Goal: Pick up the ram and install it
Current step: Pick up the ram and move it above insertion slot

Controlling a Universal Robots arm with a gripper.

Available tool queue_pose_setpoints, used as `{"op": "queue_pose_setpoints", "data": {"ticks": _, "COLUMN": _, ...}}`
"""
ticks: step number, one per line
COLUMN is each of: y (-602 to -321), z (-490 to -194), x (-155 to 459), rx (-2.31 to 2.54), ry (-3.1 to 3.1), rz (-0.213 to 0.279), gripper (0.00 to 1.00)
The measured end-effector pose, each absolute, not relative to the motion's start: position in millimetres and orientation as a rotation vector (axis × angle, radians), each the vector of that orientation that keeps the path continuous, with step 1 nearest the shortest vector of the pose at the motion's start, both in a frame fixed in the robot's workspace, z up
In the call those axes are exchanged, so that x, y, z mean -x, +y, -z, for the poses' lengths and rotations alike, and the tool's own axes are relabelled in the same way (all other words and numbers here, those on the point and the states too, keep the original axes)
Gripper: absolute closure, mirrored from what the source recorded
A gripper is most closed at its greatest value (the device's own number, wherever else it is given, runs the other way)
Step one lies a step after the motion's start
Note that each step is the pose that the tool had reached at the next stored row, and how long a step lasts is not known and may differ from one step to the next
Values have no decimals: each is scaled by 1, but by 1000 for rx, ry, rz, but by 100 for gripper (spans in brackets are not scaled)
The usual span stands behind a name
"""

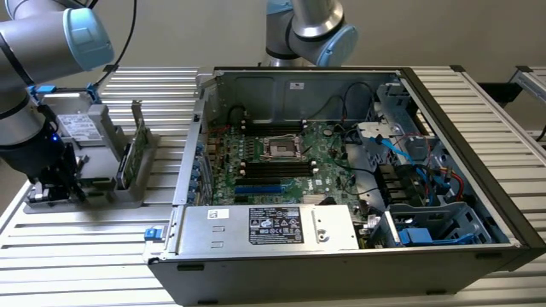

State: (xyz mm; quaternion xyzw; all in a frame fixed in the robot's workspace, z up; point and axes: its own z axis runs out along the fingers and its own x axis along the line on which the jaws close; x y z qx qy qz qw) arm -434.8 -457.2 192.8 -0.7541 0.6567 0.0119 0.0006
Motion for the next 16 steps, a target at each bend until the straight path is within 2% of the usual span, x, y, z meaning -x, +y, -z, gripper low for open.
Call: {"op": "queue_pose_setpoints", "data": {"ticks": 16, "y": -457, "z": -193, "x": 433, "rx": 2364, "ry": 2058, "rz": -44, "gripper": 86}}
